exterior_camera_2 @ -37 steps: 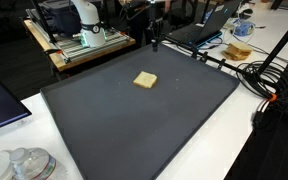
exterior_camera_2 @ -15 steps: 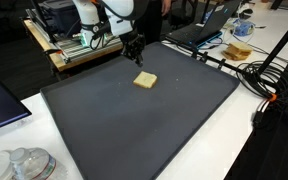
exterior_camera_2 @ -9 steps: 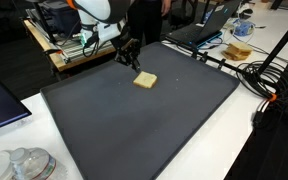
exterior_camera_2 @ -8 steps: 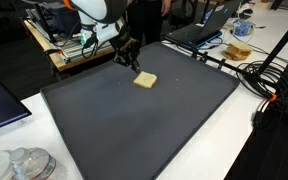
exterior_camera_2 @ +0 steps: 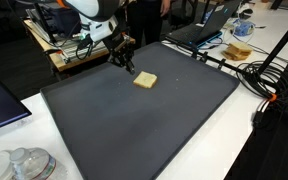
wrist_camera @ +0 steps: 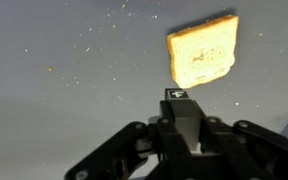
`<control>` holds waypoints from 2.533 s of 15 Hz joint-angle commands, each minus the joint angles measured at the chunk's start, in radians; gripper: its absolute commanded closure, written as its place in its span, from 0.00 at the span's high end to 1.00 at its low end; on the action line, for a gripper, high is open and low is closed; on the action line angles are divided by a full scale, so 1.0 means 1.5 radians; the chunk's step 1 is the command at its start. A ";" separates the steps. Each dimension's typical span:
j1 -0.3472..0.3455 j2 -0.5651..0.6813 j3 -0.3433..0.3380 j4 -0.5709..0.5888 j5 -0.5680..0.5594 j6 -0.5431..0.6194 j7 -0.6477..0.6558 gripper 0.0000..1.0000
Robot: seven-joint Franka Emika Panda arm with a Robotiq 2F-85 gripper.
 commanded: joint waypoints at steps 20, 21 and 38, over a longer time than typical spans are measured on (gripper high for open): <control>-0.180 -0.535 0.072 -0.424 -0.066 -0.530 0.212 0.06; -0.187 -0.535 0.079 -0.424 -0.055 -0.522 0.202 0.06; 0.078 -0.408 0.070 -0.179 0.208 -0.028 0.040 0.06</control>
